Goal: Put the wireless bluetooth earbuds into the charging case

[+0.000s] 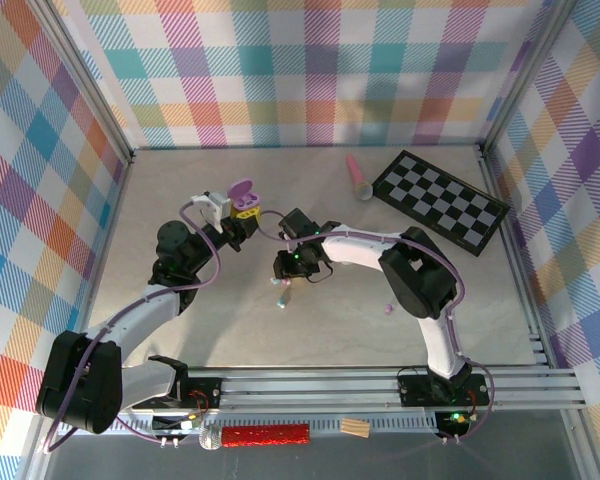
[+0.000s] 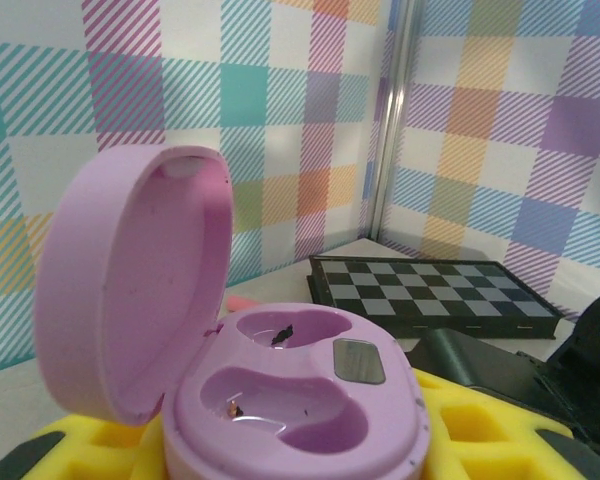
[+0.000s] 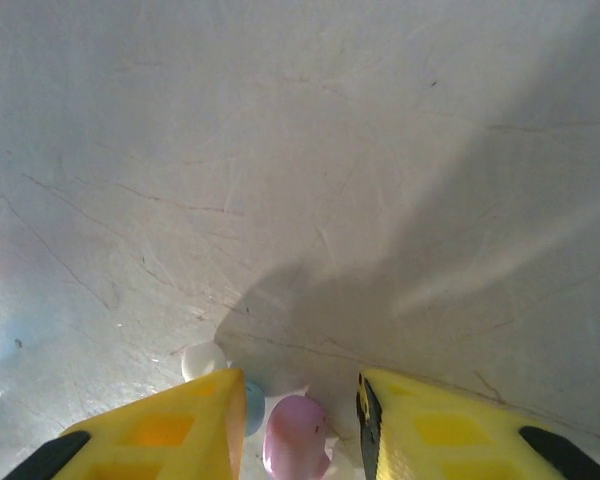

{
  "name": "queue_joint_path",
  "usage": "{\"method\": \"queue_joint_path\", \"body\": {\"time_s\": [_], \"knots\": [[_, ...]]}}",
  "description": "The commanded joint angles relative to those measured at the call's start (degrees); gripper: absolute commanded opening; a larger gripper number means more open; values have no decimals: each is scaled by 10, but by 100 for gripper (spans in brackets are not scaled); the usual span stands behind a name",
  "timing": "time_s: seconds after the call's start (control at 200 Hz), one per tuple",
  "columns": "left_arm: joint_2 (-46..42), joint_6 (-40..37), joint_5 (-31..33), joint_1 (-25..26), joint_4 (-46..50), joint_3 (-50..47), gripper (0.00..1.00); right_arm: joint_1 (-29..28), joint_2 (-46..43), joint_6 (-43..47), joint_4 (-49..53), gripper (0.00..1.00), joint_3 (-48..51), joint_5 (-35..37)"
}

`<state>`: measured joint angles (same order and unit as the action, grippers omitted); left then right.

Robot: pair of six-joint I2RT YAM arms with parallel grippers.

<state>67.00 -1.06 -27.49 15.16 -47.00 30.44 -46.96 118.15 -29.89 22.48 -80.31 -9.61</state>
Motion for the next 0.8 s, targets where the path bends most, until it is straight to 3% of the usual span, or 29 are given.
{"method": "queue_joint_path", "body": {"time_s": [0.0,0.435,0.795], "knots": [[-14,2,1,-16,-22,-8,39,-13,8,18,39,35,-13,-3],[-27,2,-2,-24,-11,-10,39,-16,7,35,82,22,-28,35],[-38,11,-2,-39,-17,-21,39,21,-59,92,111,23,47,71]]}}
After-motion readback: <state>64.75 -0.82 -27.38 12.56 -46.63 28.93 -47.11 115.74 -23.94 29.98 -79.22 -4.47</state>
